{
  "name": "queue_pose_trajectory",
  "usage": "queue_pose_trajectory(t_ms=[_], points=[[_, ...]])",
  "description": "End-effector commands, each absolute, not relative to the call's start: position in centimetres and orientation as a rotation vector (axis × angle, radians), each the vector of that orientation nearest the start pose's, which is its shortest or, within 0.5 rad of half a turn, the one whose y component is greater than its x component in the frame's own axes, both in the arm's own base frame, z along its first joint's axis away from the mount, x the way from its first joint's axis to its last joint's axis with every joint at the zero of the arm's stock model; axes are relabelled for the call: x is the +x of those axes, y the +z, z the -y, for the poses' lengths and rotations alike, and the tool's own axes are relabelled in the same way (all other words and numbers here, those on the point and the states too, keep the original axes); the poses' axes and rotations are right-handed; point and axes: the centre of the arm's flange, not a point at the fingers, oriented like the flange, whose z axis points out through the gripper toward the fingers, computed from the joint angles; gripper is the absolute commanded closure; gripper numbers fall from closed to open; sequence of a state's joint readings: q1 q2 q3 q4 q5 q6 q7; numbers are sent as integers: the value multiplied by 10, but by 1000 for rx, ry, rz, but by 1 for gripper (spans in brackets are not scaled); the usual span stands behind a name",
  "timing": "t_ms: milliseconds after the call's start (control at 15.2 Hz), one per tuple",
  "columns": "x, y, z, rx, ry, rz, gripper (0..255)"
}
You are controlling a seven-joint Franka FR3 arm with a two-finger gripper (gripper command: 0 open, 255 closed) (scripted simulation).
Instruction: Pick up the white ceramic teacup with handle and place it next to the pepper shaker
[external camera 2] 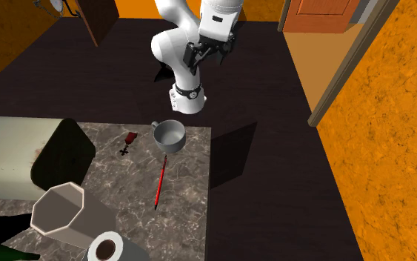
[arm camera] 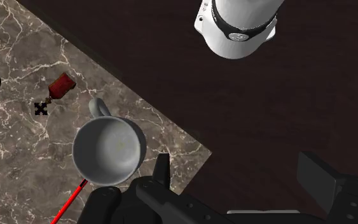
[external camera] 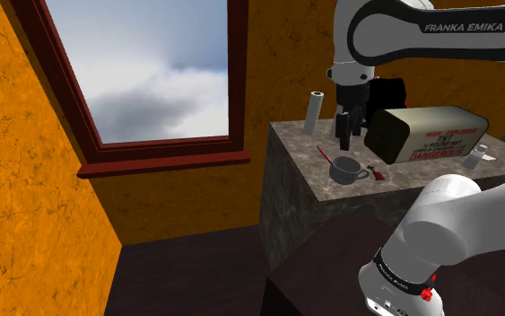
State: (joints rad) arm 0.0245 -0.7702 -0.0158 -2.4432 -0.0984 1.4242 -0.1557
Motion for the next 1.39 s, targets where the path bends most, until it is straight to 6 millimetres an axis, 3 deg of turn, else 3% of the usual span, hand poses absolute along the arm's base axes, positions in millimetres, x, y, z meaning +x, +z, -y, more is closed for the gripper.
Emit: queue_pose_trajectory(t_ms=[0,990,1320], points=[[289,535,10,-3174,407,267,0],[330,375,110,-3197,429,321,0],[323,349,113,-3197,429,321,0]])
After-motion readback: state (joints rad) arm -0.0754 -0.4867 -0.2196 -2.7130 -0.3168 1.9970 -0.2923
